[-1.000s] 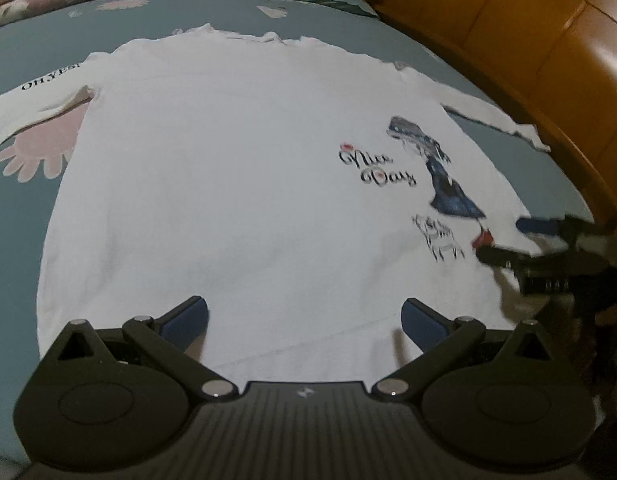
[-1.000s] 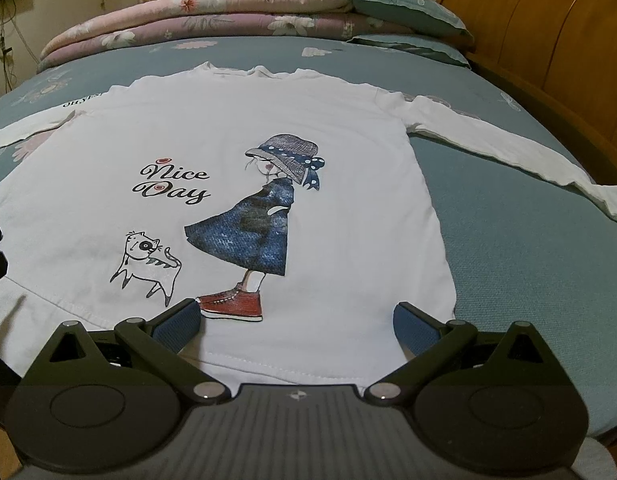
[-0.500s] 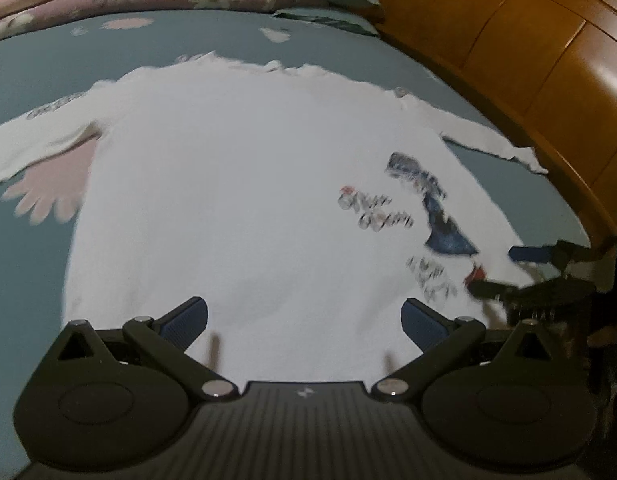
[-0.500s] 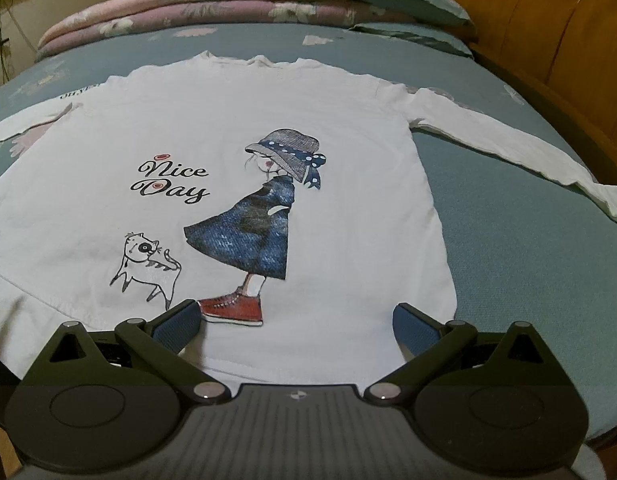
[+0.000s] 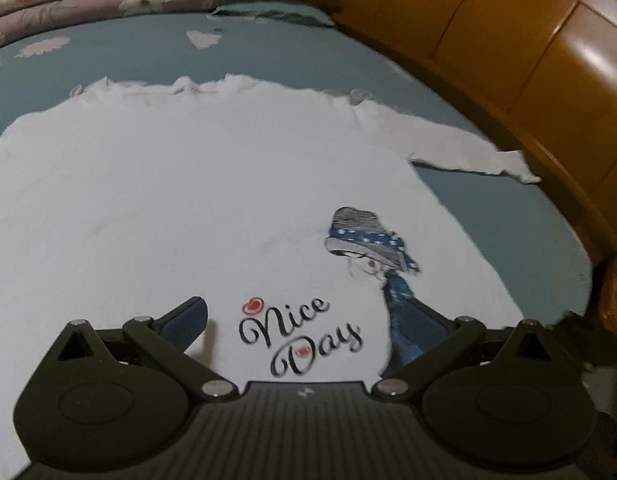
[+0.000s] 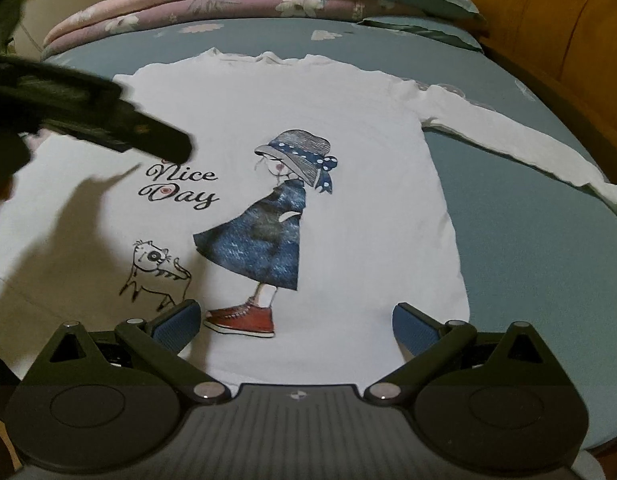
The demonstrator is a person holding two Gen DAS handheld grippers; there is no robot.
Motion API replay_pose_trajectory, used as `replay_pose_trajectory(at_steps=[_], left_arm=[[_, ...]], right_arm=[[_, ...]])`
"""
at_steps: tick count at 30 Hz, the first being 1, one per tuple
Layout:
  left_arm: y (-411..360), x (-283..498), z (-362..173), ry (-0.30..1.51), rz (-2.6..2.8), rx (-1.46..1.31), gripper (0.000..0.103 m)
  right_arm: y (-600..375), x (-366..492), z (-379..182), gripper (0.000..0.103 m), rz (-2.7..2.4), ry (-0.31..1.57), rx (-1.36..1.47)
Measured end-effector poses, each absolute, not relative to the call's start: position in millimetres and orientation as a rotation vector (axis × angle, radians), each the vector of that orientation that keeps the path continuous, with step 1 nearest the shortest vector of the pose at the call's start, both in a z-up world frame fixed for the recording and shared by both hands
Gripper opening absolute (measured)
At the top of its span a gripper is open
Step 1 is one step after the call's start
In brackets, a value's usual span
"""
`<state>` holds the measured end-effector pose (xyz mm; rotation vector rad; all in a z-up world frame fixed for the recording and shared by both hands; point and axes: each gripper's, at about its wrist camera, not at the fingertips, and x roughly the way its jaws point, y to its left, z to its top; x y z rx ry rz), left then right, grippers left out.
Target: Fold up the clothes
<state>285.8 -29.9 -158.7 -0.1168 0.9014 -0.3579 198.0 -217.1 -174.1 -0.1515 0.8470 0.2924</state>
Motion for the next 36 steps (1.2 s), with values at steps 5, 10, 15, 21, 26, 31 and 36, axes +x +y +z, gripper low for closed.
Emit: replay_pose_trajectory(at_steps=[5,10,15,21,26,31,36], left_arm=[[-19,289,-170,0.923,-0.318,-0.127,0.102],[3,284,-168,0.931,-0.288,-0.155,0.102],[9,291,-156,0.921,-0.277,-0.152,0.102],[-5,318,-152,0.903,-0.320,-0.123,0.102],[-6,335,-166,0.906,-0.308,-0.147,0.102],[6,327,-172,0.860,-0.308,-0.197,0.102],[28,313,-171,0.847,-0.271,-0.261,0.102]], right_arm=[[-218,197,-176,0.103,0.296,0.838,-0.158],[-219,194,-179,0.103,0.305,0.815,-0.172],[-220,193,-180,0.103,0.308,0.801,-0.175],[-220,192,-181,0.103,0.304,0.789,-0.175],[-220,191,-182,0.103,0.303,0.779,-0.174],[-220,189,-183,0.103,0.304,0.764,-0.173],[-220,187,-184,0.103,0.303,0.753,-0.172]])
